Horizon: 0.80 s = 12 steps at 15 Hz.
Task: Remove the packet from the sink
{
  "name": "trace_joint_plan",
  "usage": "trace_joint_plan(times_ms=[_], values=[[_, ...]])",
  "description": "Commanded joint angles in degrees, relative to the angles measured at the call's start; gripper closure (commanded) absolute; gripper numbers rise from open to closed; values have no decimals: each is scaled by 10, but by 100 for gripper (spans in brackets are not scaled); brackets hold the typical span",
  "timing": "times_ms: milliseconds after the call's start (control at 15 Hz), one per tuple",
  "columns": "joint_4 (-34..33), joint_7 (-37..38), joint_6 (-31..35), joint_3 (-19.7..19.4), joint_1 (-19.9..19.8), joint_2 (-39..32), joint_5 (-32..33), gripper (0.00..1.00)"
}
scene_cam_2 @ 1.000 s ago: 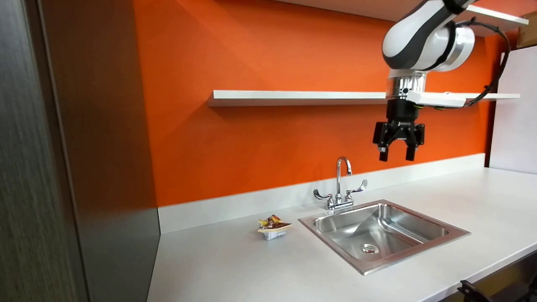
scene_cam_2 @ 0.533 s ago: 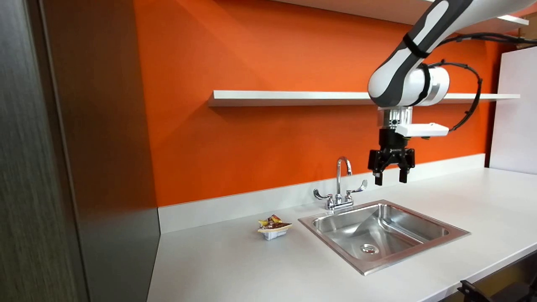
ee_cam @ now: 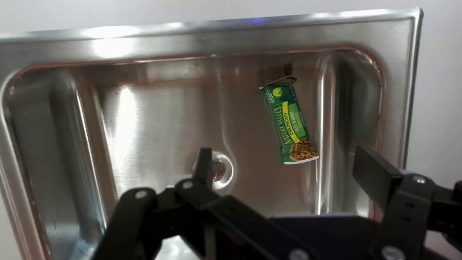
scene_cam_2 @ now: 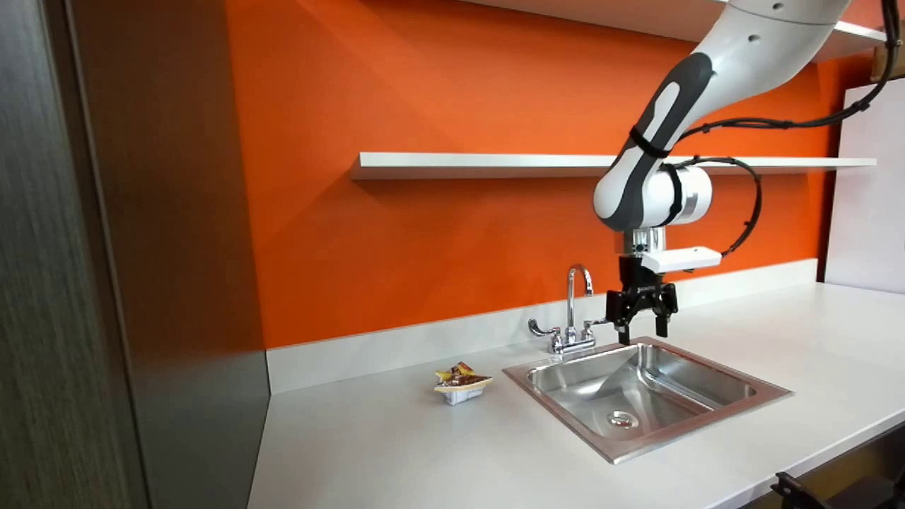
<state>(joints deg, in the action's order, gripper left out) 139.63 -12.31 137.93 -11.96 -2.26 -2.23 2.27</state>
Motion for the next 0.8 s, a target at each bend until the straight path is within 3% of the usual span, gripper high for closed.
trace_joint_plan(times_ms=[0, 733], values=[[-50, -13, 5, 29, -15, -67, -4, 0], [-104, 1, 8, 64, -12, -179, 17, 0]])
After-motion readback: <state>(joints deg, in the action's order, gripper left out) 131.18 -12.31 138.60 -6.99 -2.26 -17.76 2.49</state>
